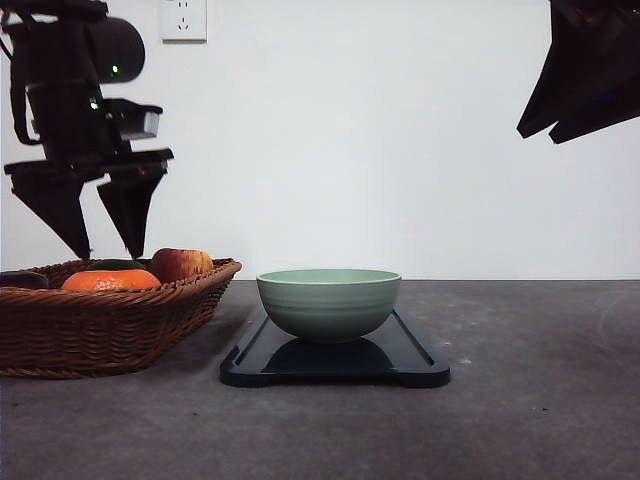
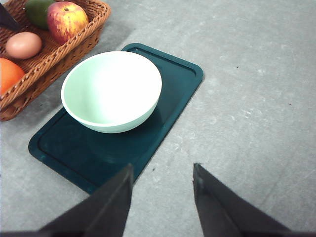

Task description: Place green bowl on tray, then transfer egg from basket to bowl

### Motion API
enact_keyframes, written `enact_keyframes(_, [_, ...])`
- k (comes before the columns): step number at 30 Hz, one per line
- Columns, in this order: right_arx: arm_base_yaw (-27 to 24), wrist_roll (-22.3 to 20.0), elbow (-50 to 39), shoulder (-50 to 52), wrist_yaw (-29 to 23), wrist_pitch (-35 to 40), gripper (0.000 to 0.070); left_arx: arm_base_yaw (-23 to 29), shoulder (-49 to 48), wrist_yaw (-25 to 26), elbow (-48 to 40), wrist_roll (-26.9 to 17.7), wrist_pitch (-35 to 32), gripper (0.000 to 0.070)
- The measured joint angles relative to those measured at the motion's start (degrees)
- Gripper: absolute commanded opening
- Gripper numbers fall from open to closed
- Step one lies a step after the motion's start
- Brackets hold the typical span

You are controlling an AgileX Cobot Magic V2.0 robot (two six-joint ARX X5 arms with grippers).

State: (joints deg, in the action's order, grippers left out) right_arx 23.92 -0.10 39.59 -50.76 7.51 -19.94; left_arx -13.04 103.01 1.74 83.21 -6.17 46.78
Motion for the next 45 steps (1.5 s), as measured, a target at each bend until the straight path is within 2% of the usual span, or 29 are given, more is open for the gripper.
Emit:
enact_keyframes(12, [0.0,0.0,0.0,0.0,0.0,0.0,0.0238,-0.1,5.2,0.0,0.0,-0.3,-1.6,0.0442])
enact_keyframes(28, [0.0,0.0,0.0,0.0,-0.3,0.0,0.0238,-0.3,6.9,0.0,0.0,-0.3,-2.4,0.044])
enact_keyframes(32, [0.0,0.0,0.0,0.0,-0.3,0.0,0.0238,-0.3,6.9,0.0,0.0,-0.3,-2.4,0.0399])
enact_keyframes(38, [0.0,0.0,0.0,0.0,-0.3,0.0,0.0238,-0.3,6.9,0.0,0.0,-0.2,-2.3,0.0219])
enact_keyframes(43, [0.0,0.0,0.0,0.0,-0.3,0.0,0.0238,-0.3,6.9,0.0,0.0,0.5,-2.4,0.0208])
enact_keyframes(45, [0.0,0.0,0.0,0.0,-0.3,0.0,0.0238,-0.3,6.9,0.0,0.0,0.9,-2.4,0.0172])
